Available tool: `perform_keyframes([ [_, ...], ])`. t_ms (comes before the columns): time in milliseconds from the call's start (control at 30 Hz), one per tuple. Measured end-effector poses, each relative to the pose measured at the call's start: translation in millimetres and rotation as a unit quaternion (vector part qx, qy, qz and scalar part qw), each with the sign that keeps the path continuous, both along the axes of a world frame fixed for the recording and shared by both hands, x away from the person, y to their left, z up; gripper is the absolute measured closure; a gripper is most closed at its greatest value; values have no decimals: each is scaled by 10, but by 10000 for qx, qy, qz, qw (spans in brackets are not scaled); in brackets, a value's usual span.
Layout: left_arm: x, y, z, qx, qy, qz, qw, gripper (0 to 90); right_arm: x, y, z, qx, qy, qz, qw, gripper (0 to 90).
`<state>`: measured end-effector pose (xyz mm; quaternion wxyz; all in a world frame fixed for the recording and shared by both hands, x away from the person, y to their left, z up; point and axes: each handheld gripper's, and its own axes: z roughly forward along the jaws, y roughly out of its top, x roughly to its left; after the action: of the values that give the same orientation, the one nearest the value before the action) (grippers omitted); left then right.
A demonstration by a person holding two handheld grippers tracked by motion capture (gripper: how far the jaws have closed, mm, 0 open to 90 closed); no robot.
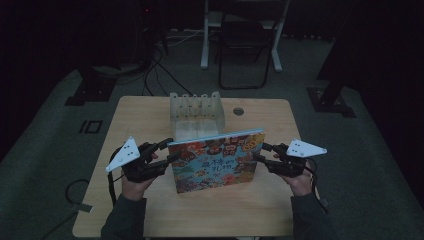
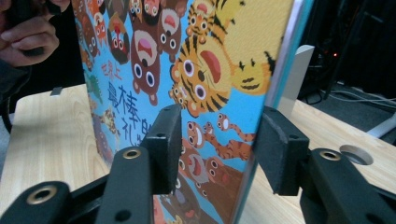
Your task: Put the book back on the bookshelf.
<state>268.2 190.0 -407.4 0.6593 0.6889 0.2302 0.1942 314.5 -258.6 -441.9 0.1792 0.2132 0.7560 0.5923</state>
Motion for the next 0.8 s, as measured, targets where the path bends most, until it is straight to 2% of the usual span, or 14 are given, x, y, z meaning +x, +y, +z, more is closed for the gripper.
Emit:
perform_keyframes([
  [233,-31,5,-4,17,-70,-108,9999,518,41,-51,27,124,-17,-171,9998,456],
  [433,-34,8,-2,81,-70,-170,9998,523,97,-11,51,243,-20,-37,9997,443],
  [633,-38,5,-9,87,-44,-233,9997,522,112,18,61,280,-41,150,9995,504],
  [800,-33,-41,-67,254,-17,-291,9993,533,93,-16,48,342,-59,186,9992,555],
])
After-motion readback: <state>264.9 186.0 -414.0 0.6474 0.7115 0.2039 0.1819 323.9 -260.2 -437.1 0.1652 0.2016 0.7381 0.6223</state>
